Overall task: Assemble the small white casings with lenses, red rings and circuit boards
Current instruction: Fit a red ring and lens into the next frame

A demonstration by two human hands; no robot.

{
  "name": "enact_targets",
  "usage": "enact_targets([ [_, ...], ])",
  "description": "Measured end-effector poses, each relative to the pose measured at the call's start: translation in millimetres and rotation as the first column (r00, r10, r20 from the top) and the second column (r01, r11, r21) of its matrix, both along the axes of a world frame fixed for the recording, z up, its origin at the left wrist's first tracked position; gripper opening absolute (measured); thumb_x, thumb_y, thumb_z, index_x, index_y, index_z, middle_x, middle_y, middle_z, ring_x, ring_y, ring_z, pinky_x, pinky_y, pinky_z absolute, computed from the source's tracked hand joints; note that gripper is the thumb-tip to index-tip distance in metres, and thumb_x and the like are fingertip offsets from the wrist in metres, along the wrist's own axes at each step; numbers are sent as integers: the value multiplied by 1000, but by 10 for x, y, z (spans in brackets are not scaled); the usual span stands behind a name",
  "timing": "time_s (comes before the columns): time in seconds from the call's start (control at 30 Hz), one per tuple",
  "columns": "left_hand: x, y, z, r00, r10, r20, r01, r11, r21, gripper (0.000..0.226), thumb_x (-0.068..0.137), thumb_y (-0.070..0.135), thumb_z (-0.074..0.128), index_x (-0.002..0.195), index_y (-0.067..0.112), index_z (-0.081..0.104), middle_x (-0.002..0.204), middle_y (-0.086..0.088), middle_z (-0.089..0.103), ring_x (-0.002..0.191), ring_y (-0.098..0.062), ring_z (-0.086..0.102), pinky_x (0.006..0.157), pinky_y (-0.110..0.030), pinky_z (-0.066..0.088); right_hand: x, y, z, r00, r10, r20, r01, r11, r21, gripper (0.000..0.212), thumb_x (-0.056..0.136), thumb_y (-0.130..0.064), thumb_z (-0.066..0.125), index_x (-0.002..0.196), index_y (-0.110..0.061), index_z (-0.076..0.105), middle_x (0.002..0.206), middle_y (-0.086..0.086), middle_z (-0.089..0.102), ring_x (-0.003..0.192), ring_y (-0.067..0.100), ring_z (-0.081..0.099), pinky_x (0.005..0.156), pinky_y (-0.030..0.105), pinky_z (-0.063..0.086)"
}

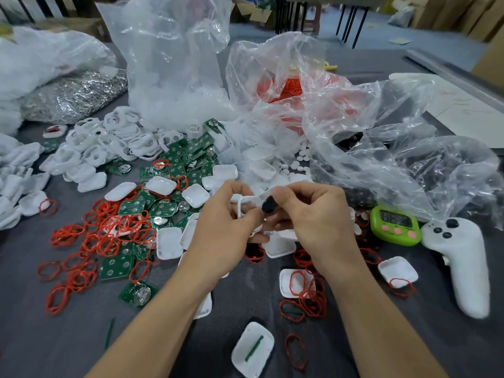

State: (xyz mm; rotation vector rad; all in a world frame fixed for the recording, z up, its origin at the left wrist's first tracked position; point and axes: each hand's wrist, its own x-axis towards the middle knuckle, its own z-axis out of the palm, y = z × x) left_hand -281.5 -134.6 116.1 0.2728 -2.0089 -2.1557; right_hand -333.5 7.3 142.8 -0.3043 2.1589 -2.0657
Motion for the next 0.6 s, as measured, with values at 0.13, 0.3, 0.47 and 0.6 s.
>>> enact_targets([
  [0.13, 1, 33, 2, 1000, -9, 20, 8, 998, 62, 31, 92, -5, 63, 91, 27, 64, 72, 0, 64, 75, -25, 75, 65, -34, 62, 28, -6, -30, 975, -67, -213, 114, 970, 217, 14, 94, -18, 73, 81, -20, 76, 58, -4, 72, 49, 12, 71, 50, 21, 55],
  [0.3, -11, 55, 20, 997, 83, 1, -83, 990, 117, 26, 95, -10, 57, 100, 15, 60, 74, -1, 69, 79, -28, 77, 62, -32, 61, 13, 33, -3, 956, -10, -294, 112, 937, 332, 10, 89, -18, 77, 82, -24, 80, 67, -13, 74, 61, 3, 71, 60, 20, 57],
  [0.47, 0, 54, 38, 996, 86, 0, -85, 980, 182, 20, 101, -3, 54, 102, 16, 61, 79, -1, 72, 82, -26, 78, 63, -32, 62, 1, 53, 8, 976, -38, -214, 94, 962, 258, 17, 86, -12, 80, 78, -26, 79, 62, -15, 72, 56, 2, 68, 55, 9, 48],
  [0.6, 4, 77, 29, 998, 14, 53, -27, 966, 258, 30, 87, -5, 55, 104, 17, 67, 87, -1, 70, 93, -25, 77, 72, -38, 63, -8, 51, 22, 980, -62, -188, 102, 972, 212, 15, 85, -13, 81, 78, -26, 80, 63, -13, 73, 54, 1, 66, 54, 10, 47],
])
